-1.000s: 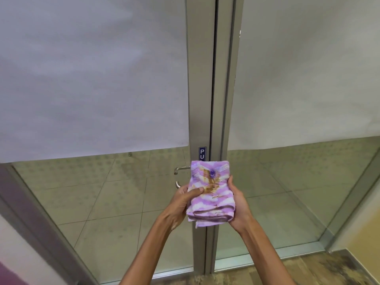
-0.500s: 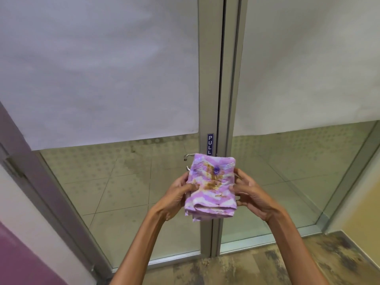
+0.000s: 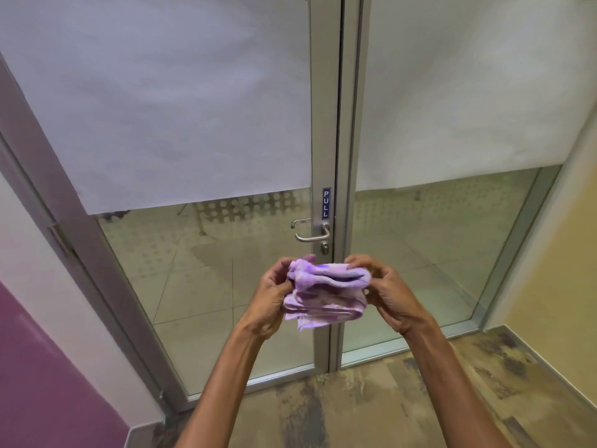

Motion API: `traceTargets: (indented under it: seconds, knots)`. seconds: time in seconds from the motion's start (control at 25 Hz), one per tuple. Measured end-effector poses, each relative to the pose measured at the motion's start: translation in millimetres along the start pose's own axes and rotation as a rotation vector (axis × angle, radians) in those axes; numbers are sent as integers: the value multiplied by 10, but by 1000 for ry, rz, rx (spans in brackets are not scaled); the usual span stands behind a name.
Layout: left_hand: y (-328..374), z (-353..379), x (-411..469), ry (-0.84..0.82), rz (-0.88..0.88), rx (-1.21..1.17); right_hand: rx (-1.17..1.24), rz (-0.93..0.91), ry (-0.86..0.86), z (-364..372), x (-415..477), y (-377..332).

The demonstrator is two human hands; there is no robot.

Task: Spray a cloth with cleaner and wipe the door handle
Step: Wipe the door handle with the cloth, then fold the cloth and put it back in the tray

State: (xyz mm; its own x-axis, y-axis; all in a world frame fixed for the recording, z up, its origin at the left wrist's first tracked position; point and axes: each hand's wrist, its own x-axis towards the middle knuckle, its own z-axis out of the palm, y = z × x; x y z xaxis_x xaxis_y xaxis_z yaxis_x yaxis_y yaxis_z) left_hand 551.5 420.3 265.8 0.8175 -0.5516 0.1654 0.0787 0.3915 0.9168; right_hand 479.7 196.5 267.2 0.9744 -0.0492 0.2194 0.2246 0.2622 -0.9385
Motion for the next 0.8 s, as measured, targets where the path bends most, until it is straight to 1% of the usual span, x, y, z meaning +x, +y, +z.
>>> traceTargets:
  seconds: [0.08,0.2,0.32,0.44,0.52,0.56,0.6,0.68,0.76,0.8]
  knots:
    - [56,126,-167,35,8,-5,5,-26,32,101,-171,-63]
    - [108,309,-354,105,47,68,19,-36,76,179,-388,-158]
    - [85,458,-509,204,100,133,40,22,42,231,-632,-283]
    - [13,636,-698,277,126,141,-78,92,-9,194,-925,-338]
    - [-40,778,-848,325,155,119,-105,67,15,142,-1128,-343]
    - [-79,856,-930,343,168,110,-77,39,34,115,-1235,-347]
    - [-115,941,-1014,353,154,89,-38,10,53,87,-1338,-356]
    - [-223,1148,-1199,389,17,42,-10,-50,105,39,-1574,-383]
    - [-313,1351,-1390,373,-143,4,-87,-113,178,22,-1796,-409]
    - [-340,1428,-1482,369,-207,-51,-133,-140,212,20,-1895,-416]
